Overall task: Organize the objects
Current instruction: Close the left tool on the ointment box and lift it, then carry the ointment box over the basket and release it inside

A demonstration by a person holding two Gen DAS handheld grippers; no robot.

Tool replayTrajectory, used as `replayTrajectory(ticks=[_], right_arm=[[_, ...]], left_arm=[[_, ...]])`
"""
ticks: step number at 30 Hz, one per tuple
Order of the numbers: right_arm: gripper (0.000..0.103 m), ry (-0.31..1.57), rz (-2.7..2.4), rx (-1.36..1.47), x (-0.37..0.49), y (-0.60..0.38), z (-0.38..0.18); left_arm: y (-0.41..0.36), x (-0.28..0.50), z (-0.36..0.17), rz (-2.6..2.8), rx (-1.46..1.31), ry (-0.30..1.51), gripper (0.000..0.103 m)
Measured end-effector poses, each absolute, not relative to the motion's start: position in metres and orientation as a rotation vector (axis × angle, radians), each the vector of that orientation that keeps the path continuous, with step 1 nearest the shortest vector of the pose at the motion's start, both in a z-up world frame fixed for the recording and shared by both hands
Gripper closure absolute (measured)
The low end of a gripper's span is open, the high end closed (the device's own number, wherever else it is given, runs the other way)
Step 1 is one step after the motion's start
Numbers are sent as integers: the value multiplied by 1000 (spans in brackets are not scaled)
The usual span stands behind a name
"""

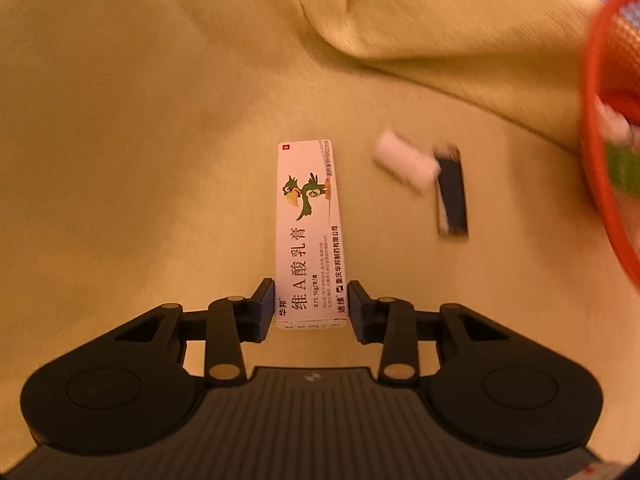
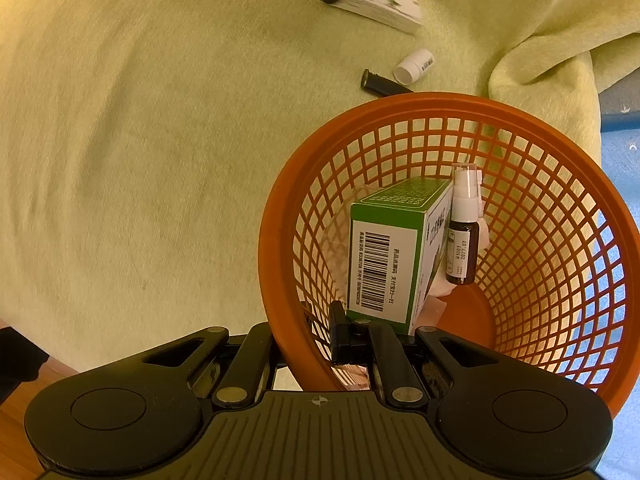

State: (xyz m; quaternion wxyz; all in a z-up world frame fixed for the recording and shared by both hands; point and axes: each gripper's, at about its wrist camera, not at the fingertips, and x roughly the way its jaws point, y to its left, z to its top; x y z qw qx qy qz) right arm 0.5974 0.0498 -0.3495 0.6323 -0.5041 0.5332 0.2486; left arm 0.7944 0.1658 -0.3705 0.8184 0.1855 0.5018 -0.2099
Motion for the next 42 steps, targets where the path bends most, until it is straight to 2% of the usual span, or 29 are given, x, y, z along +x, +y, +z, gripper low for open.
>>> replayTrajectory(ticks=[2, 4, 12, 17, 18, 20, 42], right_arm=[[98, 1219, 568, -1154, 598, 50, -350], [98, 1219, 569, -1158, 598, 49, -351], [98, 1217, 563, -1166, 596, 50, -351], [98, 1215, 561, -1166, 595, 50, -351], [98, 1216, 560, -1167, 595, 50, -352], [98, 1215, 560, -1168, 595, 50, -352], [98, 1216, 557, -1190, 591, 49, -352]], left_arm=[[171, 783, -370, -454, 401, 1071, 69], [174, 779, -371, -443, 398, 1061, 62], [168, 800, -372, -417, 357, 1044, 61], [165, 808, -378, -443, 388, 1049, 64], [165, 808, -380, -447, 396, 1050, 69], [164, 814, -384, -452, 402, 1062, 70], [165, 766, -341, -531, 438, 1043, 71]])
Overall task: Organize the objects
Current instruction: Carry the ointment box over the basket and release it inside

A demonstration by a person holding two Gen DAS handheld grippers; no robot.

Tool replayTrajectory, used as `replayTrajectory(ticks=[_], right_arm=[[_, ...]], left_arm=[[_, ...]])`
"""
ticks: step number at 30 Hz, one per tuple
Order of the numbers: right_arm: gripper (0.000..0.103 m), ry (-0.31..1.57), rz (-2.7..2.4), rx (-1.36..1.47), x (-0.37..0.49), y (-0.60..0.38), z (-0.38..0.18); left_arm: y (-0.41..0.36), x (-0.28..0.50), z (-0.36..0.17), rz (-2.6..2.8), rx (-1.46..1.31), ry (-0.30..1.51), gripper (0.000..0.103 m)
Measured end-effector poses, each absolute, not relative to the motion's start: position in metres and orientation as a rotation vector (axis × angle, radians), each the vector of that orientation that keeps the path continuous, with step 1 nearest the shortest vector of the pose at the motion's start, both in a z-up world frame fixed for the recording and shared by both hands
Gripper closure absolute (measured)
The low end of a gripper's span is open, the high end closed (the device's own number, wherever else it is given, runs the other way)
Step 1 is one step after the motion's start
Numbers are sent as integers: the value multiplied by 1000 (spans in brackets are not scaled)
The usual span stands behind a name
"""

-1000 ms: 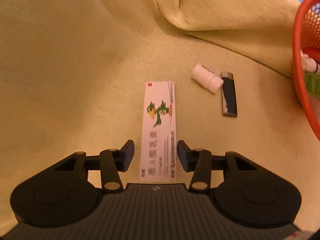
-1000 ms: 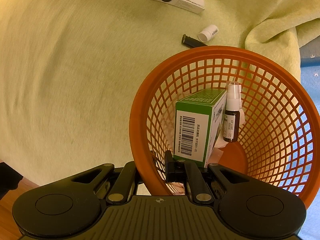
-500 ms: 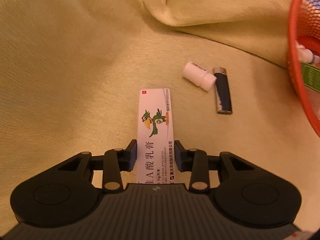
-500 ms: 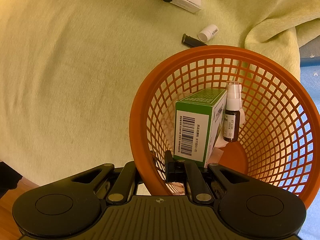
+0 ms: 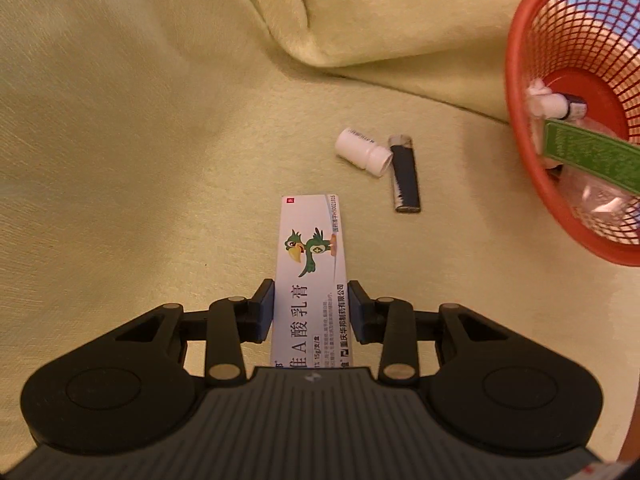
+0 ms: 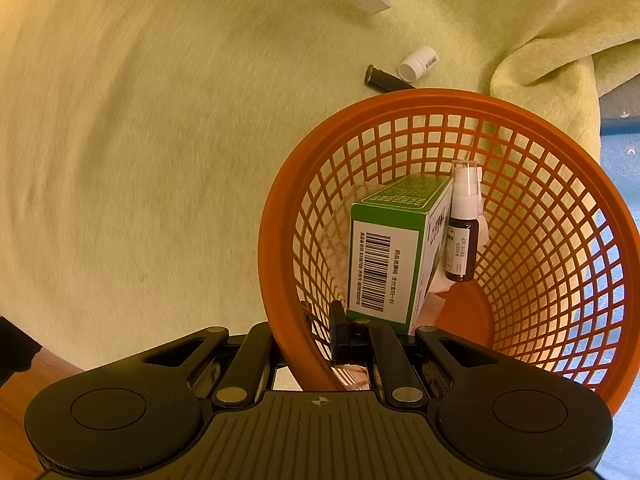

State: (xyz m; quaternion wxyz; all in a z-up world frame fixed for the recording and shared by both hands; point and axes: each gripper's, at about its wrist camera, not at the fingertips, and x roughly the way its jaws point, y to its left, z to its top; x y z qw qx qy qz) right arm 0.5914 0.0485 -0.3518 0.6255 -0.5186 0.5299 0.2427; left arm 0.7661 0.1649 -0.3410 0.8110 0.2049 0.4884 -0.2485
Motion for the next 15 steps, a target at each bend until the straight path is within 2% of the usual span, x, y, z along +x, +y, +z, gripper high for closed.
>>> replayTrajectory(ticks=[15], right_arm=[[98, 1212, 555, -1201, 586, 48, -352]], left_arm=[[143, 739, -267, -716, 455, 957, 71]])
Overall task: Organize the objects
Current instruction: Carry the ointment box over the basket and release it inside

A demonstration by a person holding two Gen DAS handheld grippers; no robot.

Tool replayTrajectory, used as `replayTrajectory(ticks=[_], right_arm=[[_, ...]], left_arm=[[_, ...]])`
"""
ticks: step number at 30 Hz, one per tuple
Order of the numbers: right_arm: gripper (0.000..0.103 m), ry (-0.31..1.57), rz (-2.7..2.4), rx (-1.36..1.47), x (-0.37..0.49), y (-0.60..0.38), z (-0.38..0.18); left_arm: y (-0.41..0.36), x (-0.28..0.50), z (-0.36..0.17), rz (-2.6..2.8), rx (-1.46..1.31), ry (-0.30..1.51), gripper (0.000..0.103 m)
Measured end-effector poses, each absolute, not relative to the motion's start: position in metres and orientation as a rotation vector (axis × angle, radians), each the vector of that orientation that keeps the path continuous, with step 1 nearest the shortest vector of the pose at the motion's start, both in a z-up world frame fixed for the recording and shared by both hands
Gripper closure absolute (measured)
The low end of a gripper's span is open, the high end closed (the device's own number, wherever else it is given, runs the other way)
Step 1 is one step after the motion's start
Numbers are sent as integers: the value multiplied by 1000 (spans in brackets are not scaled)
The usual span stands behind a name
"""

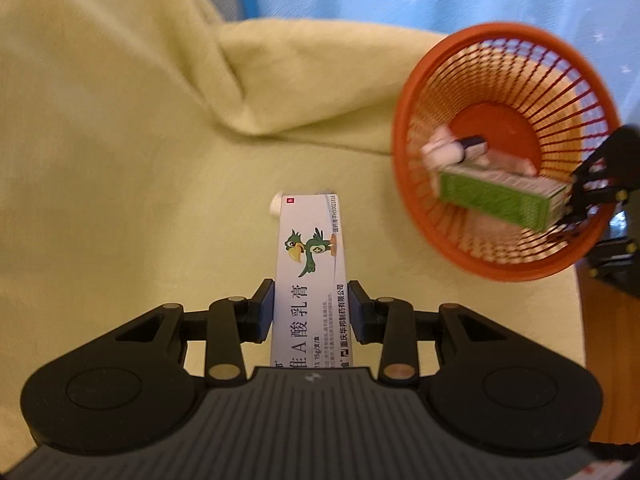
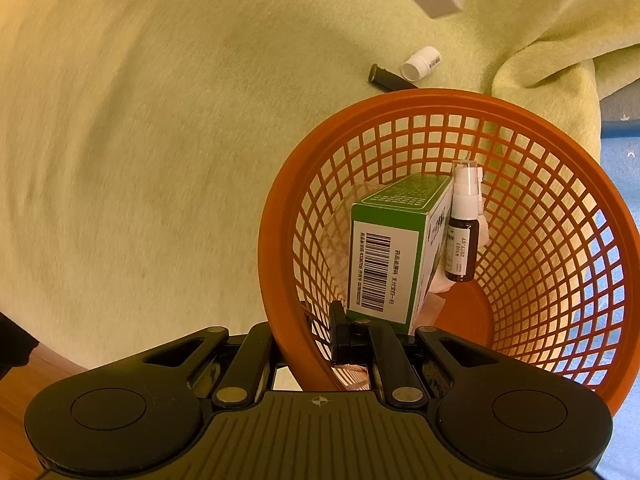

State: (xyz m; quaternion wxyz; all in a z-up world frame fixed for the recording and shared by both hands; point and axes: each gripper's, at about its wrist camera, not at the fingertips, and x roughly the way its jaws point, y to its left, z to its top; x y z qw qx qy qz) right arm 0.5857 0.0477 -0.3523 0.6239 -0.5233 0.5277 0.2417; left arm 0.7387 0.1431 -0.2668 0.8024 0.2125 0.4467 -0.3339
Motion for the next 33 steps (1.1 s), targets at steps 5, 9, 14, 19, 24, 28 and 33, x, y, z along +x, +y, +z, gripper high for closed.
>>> replayTrajectory(ticks=[5, 9, 14, 19, 24, 28, 33], right_arm=[[98, 1212, 553, -1201, 587, 48, -353], [98, 1213, 553, -1200, 587, 49, -353], [98, 1213, 552, -1200, 586, 49, -352], [98, 1210, 550, -1197, 585, 48, -352], [98, 1206, 551, -1195, 586, 45, -351], [98, 1204, 552, -1192, 586, 45, -350], [99, 1199, 554, -1188, 586, 43, -350]], left_arm=[[124, 737, -253, -781, 482, 923, 71], [109, 731, -246, -856, 506, 898, 71], [85, 724, -237, -960, 530, 874, 71], [60, 721, -233, -1041, 536, 867, 71], [35, 722, -235, -1116, 559, 872, 71], [20, 722, -238, -1154, 581, 872, 71], [4, 724, -241, -1190, 602, 867, 71]])
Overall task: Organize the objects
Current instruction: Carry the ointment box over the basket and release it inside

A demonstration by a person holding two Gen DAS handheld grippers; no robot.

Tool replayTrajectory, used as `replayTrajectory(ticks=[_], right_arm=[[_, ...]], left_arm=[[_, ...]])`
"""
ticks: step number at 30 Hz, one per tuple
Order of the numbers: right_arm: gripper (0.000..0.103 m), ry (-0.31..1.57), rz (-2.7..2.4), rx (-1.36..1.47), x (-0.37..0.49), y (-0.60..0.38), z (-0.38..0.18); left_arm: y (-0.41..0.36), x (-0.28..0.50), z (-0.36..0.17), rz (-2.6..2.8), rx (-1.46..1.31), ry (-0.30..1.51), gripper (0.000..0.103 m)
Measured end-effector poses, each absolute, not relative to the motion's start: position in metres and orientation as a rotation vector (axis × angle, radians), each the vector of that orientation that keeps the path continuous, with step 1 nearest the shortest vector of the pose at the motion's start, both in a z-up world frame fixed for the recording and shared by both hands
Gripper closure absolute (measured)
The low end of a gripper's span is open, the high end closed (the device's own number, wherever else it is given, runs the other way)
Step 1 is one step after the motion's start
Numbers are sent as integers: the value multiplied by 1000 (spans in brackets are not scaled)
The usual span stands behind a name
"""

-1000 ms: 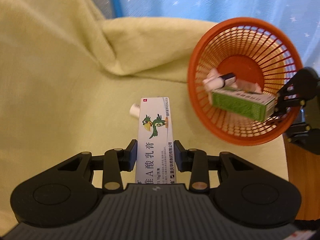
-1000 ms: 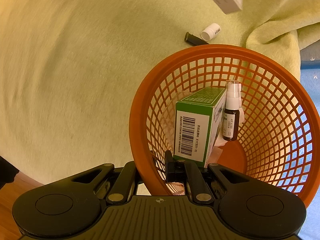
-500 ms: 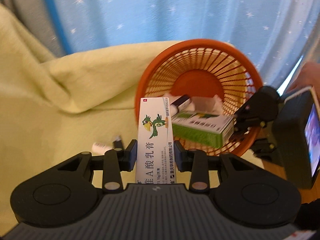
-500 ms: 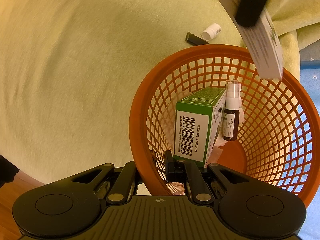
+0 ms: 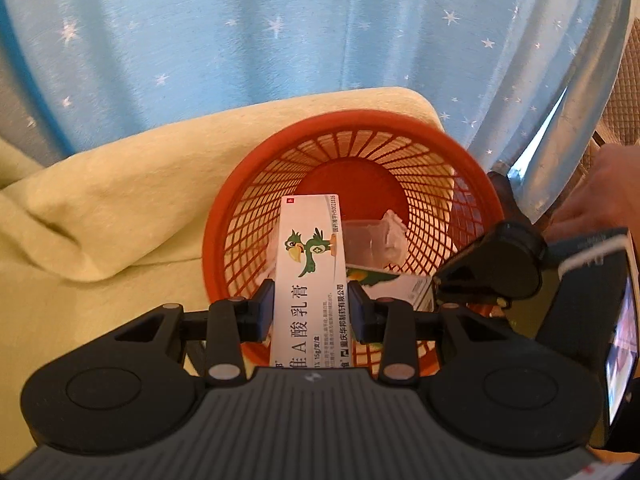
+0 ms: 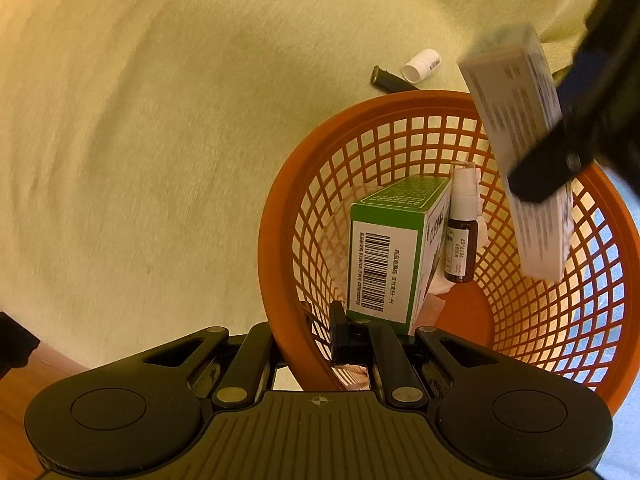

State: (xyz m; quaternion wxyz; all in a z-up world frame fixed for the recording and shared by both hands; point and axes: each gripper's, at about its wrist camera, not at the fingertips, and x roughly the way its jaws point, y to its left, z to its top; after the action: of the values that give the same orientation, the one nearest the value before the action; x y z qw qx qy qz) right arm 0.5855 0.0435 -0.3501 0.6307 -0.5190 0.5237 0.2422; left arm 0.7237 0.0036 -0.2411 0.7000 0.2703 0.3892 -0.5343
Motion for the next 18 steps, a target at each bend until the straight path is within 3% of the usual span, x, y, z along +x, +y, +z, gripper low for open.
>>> replayTrajectory(ticks=[9, 18], right_arm=[[99, 1194, 557, -1178, 585, 42, -351], [98, 1197, 556, -1167, 587, 46, -356]], left_arm=[[-21, 733, -240, -1224, 523, 834, 70], [7, 739, -237, -1137, 499, 843, 70]])
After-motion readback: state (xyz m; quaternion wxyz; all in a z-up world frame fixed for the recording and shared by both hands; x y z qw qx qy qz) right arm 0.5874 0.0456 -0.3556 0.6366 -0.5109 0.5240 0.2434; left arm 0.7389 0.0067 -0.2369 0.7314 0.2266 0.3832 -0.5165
